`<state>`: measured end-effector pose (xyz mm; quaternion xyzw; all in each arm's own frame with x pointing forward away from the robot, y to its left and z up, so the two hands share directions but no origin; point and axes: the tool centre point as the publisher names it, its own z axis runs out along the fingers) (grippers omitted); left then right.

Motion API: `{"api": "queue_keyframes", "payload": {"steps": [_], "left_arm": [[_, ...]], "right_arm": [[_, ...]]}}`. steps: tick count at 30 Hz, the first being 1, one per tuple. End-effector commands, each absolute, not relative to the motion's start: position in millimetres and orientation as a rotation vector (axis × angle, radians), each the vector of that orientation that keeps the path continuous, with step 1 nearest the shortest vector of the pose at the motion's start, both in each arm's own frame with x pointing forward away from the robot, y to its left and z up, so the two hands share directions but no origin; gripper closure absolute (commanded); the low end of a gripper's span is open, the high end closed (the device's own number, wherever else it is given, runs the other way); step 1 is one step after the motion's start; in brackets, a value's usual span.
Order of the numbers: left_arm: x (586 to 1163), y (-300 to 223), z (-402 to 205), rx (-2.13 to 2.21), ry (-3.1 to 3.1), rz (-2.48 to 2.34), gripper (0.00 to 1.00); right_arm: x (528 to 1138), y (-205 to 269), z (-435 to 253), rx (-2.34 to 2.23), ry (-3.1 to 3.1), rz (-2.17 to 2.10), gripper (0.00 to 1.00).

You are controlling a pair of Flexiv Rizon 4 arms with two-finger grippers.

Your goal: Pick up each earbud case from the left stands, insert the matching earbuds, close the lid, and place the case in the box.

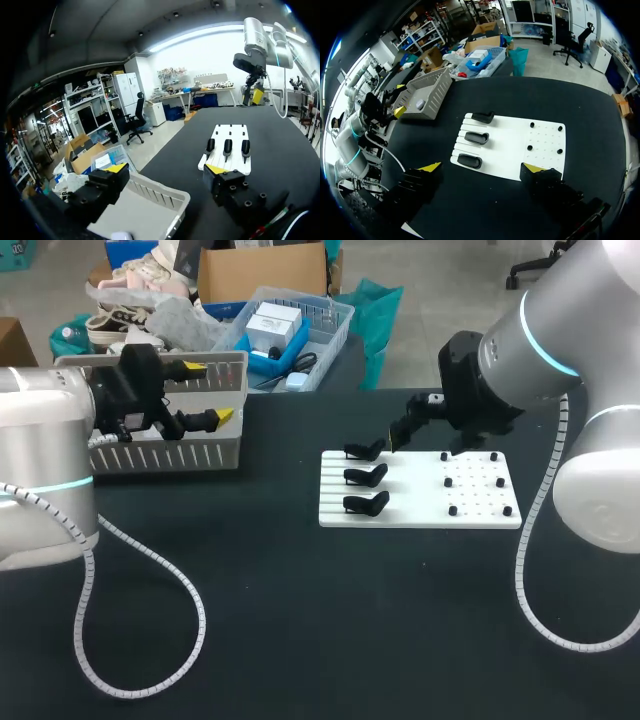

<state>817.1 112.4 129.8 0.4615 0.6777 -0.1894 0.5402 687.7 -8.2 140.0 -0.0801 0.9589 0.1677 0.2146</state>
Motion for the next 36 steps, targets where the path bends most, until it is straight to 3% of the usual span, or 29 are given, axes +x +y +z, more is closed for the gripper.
{"api": "queue_keyframes", "payload": {"steps": [1, 36], "left_arm": [[801.4, 104.3, 135.3, 1.114, 1.569, -0.467, 0.0], [739.5, 22.5, 110.0, 1.265, 1.648, -0.782, 0.0]], "right_arm": [[685.6, -7.5, 138.9, -0.215, 2.652, 0.459, 0.0], [685.6, -7.5, 138.9, -0.215, 2.652, 0.459, 0.0]]}}
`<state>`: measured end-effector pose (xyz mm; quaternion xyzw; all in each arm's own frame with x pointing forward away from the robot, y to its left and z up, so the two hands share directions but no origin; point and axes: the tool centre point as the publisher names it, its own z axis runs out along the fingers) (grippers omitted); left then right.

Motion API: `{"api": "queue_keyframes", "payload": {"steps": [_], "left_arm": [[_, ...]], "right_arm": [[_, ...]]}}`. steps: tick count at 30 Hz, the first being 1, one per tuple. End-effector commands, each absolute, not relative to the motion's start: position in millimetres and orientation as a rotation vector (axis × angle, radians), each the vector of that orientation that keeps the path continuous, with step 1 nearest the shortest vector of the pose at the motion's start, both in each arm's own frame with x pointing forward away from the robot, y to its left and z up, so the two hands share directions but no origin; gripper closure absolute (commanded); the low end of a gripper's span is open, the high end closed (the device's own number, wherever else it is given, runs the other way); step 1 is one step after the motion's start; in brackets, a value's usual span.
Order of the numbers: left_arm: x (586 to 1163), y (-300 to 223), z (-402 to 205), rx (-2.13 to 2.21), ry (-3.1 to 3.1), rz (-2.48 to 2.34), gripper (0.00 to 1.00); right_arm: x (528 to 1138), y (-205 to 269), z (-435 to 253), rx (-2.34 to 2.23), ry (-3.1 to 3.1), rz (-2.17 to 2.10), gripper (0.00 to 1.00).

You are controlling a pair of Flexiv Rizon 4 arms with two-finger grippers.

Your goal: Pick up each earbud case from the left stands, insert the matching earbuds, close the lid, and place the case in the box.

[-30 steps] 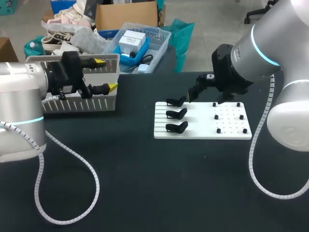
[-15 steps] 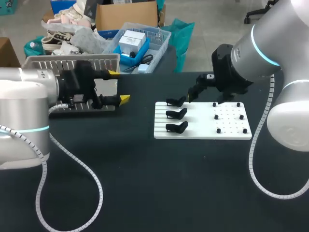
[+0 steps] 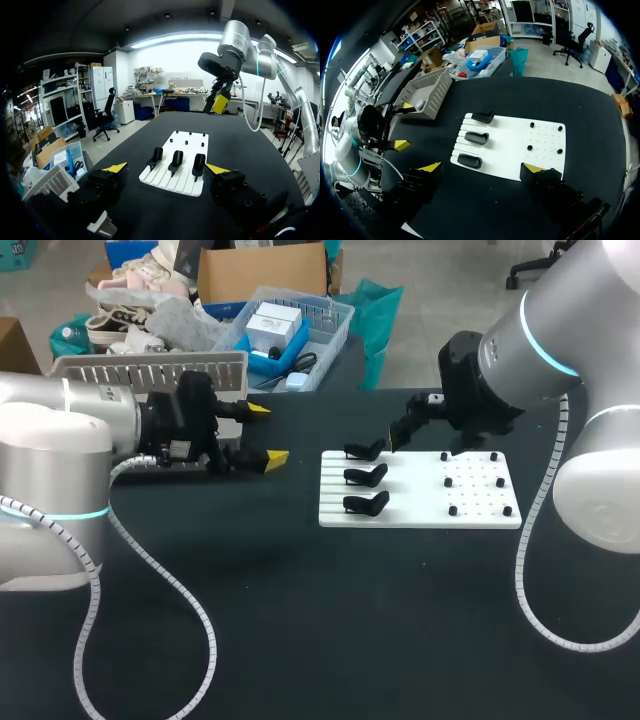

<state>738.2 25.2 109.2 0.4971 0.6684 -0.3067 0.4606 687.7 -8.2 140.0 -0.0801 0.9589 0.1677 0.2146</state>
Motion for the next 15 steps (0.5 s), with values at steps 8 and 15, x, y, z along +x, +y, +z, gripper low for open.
{"api": "queue_keyframes", "payload": {"steps": [8, 15], "left_arm": [[730.1, 17.0, 110.9, 1.295, 1.636, -0.793, 0.0], [724.4, 17.0, 109.4, 1.325, 1.623, -0.819, 0.0]], "right_arm": [[685.6, -7.5, 138.9, -0.215, 2.652, 0.459, 0.0], [681.7, -12.6, 133.2, -0.166, 2.685, 0.477, 0.0]]}}
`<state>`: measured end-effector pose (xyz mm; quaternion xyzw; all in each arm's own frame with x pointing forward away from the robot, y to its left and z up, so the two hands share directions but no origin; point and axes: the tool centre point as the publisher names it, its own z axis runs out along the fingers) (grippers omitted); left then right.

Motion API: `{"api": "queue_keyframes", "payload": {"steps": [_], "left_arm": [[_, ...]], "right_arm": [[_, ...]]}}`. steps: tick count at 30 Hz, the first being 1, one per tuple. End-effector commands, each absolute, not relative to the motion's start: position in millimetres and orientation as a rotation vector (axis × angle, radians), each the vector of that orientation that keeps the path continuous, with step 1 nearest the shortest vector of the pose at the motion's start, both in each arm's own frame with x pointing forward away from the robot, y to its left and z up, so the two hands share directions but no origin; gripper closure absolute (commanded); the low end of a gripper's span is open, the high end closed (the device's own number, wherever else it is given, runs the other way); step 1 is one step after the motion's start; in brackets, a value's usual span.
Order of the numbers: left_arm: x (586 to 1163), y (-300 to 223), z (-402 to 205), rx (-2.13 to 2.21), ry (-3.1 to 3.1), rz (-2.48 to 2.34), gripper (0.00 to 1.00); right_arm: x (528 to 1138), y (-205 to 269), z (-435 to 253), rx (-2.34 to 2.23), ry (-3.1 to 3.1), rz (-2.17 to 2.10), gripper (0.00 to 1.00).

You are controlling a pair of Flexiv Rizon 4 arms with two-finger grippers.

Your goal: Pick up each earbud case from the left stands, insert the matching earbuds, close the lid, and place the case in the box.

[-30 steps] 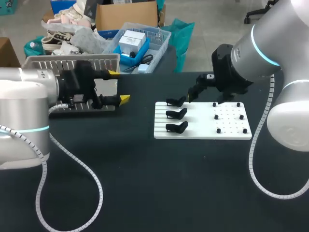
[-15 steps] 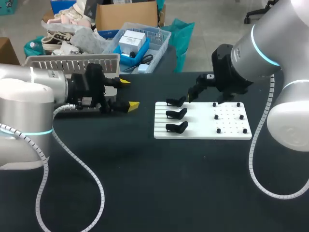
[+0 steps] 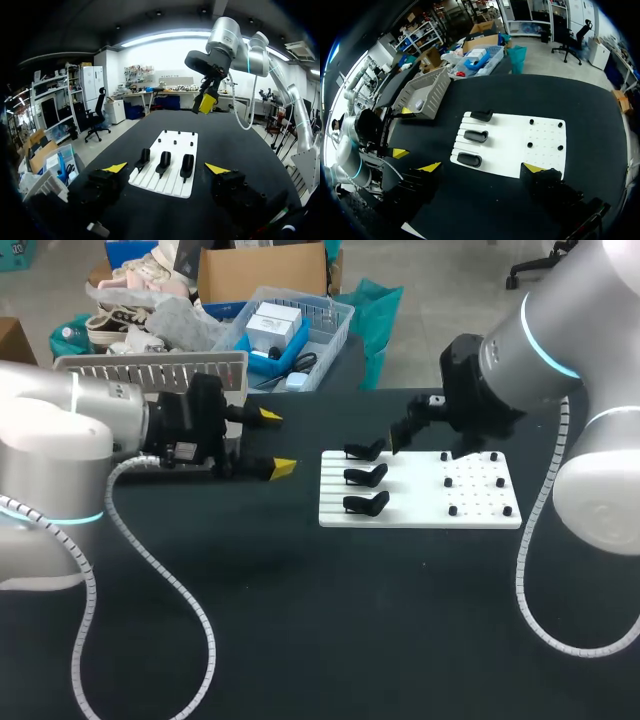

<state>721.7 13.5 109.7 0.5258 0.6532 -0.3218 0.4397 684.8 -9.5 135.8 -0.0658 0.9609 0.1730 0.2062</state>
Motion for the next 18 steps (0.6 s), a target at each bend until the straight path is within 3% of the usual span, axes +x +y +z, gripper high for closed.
{"api": "queue_keyframes", "payload": {"steps": [1, 18], "left_arm": [[724.5, 17.3, 109.1, 1.328, 1.621, -0.825, 0.0], [730.8, 38.6, 114.5, 1.358, 1.616, -0.853, 0.0]], "right_arm": [[681.3, -13.6, 131.2, -0.154, 2.695, 0.446, 0.0], [681.6, -32.8, 115.3, -0.028, 2.745, 0.347, 0.0]]}}
